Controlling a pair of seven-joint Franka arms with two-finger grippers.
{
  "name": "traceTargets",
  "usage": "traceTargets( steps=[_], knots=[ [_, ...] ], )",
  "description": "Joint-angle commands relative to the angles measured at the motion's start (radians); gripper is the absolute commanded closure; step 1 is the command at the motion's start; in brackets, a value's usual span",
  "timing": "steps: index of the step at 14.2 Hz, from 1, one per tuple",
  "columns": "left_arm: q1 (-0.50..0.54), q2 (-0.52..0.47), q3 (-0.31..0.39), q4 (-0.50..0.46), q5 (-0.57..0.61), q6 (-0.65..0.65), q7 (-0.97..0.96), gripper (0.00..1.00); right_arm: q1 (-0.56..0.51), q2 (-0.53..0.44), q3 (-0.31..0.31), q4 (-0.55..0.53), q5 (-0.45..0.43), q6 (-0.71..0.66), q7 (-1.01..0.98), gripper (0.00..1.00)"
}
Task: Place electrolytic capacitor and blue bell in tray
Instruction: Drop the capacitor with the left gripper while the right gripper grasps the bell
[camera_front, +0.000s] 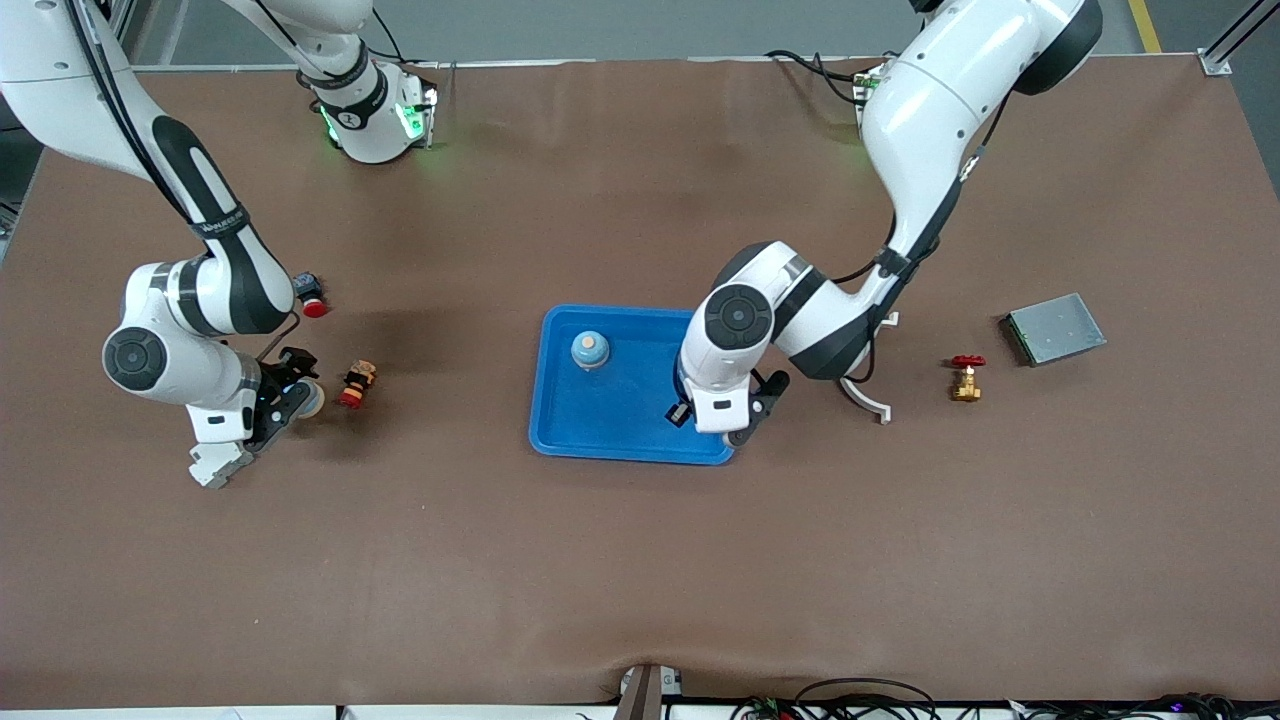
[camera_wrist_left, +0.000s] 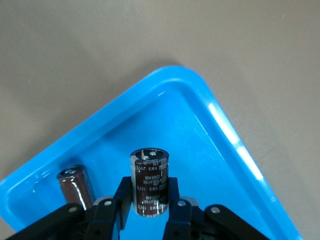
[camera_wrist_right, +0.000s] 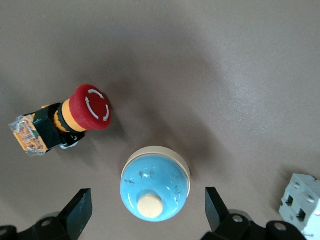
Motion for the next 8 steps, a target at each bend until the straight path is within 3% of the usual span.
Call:
traceTargets(
  steps=[1, 5, 6, 8],
  knots=[
    [-0.027, 0.031, 0.038, 0.037, 0.002, 0.006, -0.008, 1.0, -0.024, 0.014, 0.017, 0.0, -0.025, 0.0, -0.008, 0.0],
    [-0.028, 0.051, 0.041, 0.035, 0.002, 0.007, -0.008, 1.0, -0.024, 0.028, 0.017, 0.0, -0.025, 0.001, -0.008, 0.0],
    [-0.025, 0.051, 0.041, 0.037, 0.002, 0.007, -0.007, 0.93, -0.026, 0.034, 0.017, 0.0, -0.025, 0.003, -0.008, 0.0],
    [-0.021, 0.048, 0.043, 0.037, -0.001, 0.007, -0.001, 0.25, -0.027, 0.046, 0.017, 0.001, -0.025, 0.007, -0.008, 0.0]
  ],
)
